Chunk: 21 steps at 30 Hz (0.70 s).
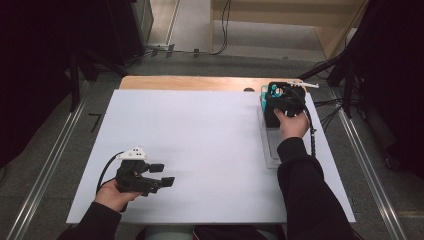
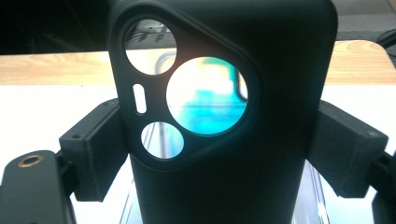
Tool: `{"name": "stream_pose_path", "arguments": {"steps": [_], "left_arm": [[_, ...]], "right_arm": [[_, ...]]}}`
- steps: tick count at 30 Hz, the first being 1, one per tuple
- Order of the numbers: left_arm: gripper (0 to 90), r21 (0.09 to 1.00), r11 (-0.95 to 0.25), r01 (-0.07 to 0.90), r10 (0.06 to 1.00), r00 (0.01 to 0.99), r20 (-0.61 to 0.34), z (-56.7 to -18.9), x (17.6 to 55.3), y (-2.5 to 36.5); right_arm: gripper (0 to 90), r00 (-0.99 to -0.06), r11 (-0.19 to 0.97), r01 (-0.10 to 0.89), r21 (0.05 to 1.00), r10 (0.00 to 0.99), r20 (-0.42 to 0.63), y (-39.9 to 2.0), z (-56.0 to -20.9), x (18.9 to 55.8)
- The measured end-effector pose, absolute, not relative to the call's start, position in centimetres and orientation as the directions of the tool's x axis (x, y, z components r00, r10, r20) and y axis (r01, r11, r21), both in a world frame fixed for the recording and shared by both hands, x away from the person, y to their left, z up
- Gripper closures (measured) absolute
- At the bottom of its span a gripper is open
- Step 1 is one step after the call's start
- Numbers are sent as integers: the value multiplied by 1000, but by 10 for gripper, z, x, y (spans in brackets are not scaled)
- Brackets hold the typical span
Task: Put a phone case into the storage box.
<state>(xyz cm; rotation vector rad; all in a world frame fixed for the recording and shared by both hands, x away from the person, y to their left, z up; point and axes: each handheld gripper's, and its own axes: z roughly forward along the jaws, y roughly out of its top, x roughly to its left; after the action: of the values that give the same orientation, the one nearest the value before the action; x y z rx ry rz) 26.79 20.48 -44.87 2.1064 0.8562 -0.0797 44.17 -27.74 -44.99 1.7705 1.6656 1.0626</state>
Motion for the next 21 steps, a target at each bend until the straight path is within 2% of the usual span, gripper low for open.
{"name": "stream_pose_path", "arguments": {"steps": [21], "left_arm": [[293, 681, -418, 601, 545, 766, -341, -450, 273, 203]], "right_arm": [[118, 0, -136, 614, 777, 985, 173, -268, -453, 473]]}}
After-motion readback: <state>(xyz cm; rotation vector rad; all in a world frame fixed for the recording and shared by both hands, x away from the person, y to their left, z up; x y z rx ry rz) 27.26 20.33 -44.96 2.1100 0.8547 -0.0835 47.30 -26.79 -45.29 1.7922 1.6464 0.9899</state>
